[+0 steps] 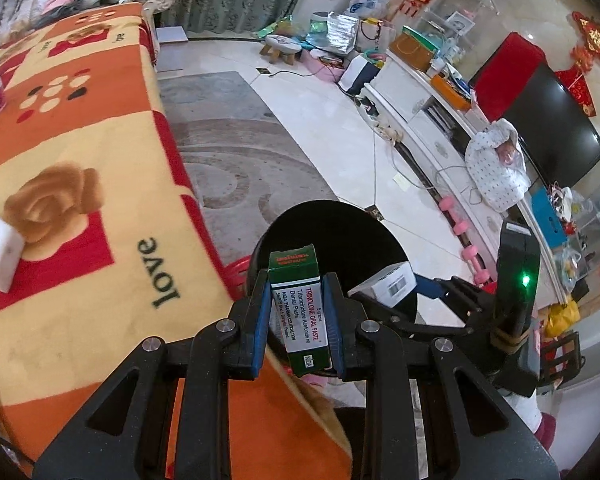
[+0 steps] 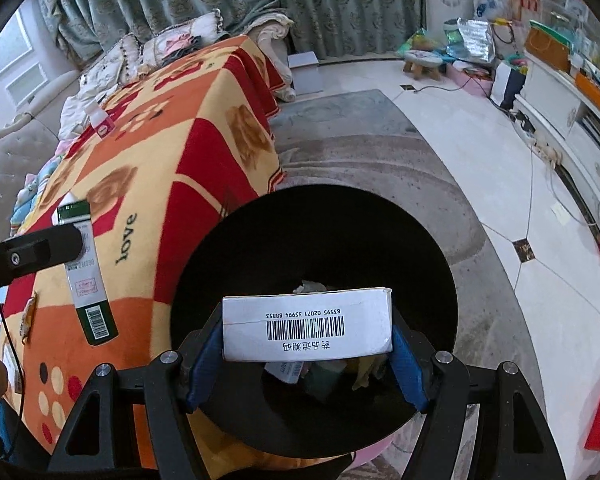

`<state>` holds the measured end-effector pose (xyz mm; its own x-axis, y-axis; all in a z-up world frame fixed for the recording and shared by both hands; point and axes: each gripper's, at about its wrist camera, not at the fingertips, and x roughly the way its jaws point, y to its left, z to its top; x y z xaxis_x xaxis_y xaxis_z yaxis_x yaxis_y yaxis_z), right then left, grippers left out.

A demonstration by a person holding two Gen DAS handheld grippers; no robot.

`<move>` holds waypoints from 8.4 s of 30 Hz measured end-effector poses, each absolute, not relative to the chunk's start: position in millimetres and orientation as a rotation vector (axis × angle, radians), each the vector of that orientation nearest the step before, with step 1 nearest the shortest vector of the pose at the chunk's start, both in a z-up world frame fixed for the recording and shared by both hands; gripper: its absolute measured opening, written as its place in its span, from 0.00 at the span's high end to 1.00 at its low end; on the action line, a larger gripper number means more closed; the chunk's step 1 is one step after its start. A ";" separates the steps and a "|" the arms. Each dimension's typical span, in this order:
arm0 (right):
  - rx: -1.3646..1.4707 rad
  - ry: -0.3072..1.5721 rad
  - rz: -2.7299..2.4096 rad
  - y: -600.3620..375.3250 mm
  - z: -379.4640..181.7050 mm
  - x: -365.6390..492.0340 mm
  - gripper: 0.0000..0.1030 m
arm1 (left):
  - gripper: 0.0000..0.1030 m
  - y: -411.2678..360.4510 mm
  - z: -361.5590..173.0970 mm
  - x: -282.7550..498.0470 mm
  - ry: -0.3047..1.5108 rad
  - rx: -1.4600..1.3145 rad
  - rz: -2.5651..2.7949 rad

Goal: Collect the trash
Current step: 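Carry the toothpaste box and white box over the black bin and open both tools, then move both open tools back over the blanket, then grasp the white sachet with the left tool while the right tool grasps the white foam block, then carry the sachet and foam block over the black bin and open both tools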

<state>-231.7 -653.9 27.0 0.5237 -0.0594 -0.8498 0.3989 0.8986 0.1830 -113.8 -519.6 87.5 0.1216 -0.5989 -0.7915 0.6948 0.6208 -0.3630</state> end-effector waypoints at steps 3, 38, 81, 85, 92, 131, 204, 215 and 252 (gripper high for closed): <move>0.387 0.992 -0.283 -655.7 22.9 -232.5 0.31 | 0.77 -525.4 84.5 -115.6 1.103 0.106 -0.948; 0.379 0.996 -0.298 -643.5 19.8 -233.2 0.24 | 0.64 -502.1 76.9 -117.4 1.102 0.089 -0.905; 0.233 1.013 0.112 -434.8 30.3 -147.7 0.24 | 0.64 -212.0 68.5 -99.8 1.098 0.008 -0.452; 0.241 1.030 0.143 -421.3 27.3 -139.9 0.24 | 0.64 -202.6 63.9 -101.1 1.104 0.002 -0.441; 0.210 1.045 0.174 -398.1 26.8 -129.7 0.24 | 0.64 -198.1 61.4 -100.5 1.110 -0.011 -0.447; 0.146 1.066 0.153 -385.8 25.6 -103.3 0.24 | 0.74 -214.6 29.8 -71.8 1.185 -0.004 -0.510; 0.249 0.932 -0.069 -512.4 58.2 -192.2 0.37 | 0.87 -369.3 85.9 -128.0 1.065 0.086 -0.759; 0.326 0.922 -0.192 -578.4 54.8 -225.4 0.36 | 0.87 -436.5 86.6 -138.5 1.068 0.140 -0.848; 0.477 0.958 -0.363 -669.3 22.2 -256.4 0.24 | 0.82 -529.6 59.0 -129.0 1.165 0.066 -0.998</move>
<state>-256.4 -669.3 22.2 0.5290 -0.0855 -0.8443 0.4956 0.8387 0.2257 -129.0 -529.6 59.0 0.0365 -0.6181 -0.7852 0.6810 0.5904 -0.4331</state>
